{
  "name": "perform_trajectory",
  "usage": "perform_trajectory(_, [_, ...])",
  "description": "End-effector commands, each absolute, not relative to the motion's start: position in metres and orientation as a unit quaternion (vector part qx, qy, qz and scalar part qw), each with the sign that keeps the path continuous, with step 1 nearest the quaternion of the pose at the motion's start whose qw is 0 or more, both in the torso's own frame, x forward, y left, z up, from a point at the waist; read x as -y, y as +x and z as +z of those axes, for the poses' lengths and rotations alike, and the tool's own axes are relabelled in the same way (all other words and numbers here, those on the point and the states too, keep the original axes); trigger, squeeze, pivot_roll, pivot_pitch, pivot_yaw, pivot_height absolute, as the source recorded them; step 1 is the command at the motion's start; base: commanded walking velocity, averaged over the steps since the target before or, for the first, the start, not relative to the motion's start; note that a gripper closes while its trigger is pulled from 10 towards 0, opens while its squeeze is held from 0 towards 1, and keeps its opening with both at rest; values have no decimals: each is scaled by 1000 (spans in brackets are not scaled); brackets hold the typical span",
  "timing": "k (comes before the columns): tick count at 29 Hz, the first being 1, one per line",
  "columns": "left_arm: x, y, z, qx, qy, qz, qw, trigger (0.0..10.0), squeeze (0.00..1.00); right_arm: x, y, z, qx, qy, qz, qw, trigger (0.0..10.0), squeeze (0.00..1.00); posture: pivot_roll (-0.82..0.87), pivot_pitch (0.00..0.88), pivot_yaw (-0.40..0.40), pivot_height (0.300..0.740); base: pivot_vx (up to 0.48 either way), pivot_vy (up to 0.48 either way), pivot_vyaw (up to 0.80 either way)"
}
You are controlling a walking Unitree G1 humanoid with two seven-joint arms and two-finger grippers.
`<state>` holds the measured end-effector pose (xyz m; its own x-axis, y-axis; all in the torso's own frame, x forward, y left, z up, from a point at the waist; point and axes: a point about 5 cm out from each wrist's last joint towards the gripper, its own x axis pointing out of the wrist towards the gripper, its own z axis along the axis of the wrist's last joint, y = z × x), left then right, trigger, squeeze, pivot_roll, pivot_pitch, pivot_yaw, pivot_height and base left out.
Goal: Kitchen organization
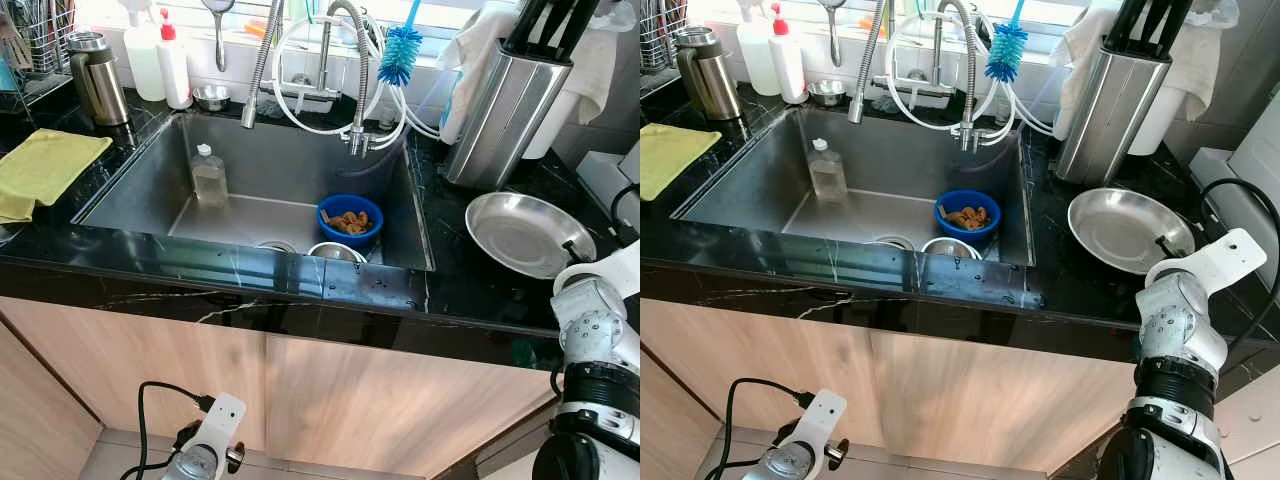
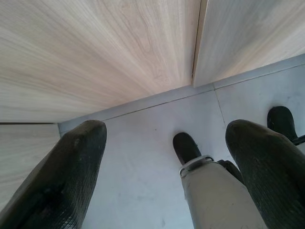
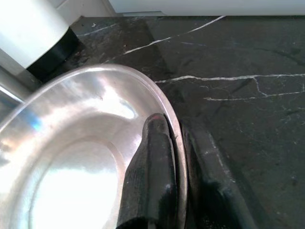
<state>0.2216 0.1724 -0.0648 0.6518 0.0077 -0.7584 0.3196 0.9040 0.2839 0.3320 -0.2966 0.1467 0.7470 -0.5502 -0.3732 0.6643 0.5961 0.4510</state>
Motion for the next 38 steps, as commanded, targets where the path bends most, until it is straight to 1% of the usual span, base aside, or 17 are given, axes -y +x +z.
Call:
perform_trajectory(1, [-170,218,-67,-416,210,-100,879,10000,0,296,335,153,-89,295,-338,889,0,0,132,24,-131,740,0,0,0])
perform_trajectory(22, [-170,218,-67,-416,210,-100,879,10000,0,296,335,154,-87,298,-336,889,0,0,132,24,-131,740,0,0,0])
perform_trajectory(23, [-170,218,-68,-416,210,-99,879,10000,0,292,338,159,-72,310,-315,894,3804,0,132,24,-132,740,0,0,0])
perform_trajectory(24, [-169,221,-66,-412,208,-97,882,10000,0,255,357,195,0,323,-153,934,10000,0,126,29,-138,740,0,0,0])
perform_trajectory(25, [-168,222,-65,-411,207,-96,882,10000,0,244,360,206,21,324,-107,940,10000,0,126,29,-138,740,0,0,0])
perform_trajectory(26, [-168,222,-65,-410,207,-96,883,10000,0,239,361,211,30,325,-86,941,10000,0,127,28,-138,740,0,0,0])
perform_trajectory(33, [-169,222,-65,-409,208,-96,883,10000,0,235,361,213,44,343,-78,935,10000,0,131,23,-136,740,0,0,0])
perform_trajectory(38, [-169,222,-65,-407,208,-96,884,10000,0,231,363,212,38,330,-50,942,10000,0,132,18,-136,740,0,0,0])
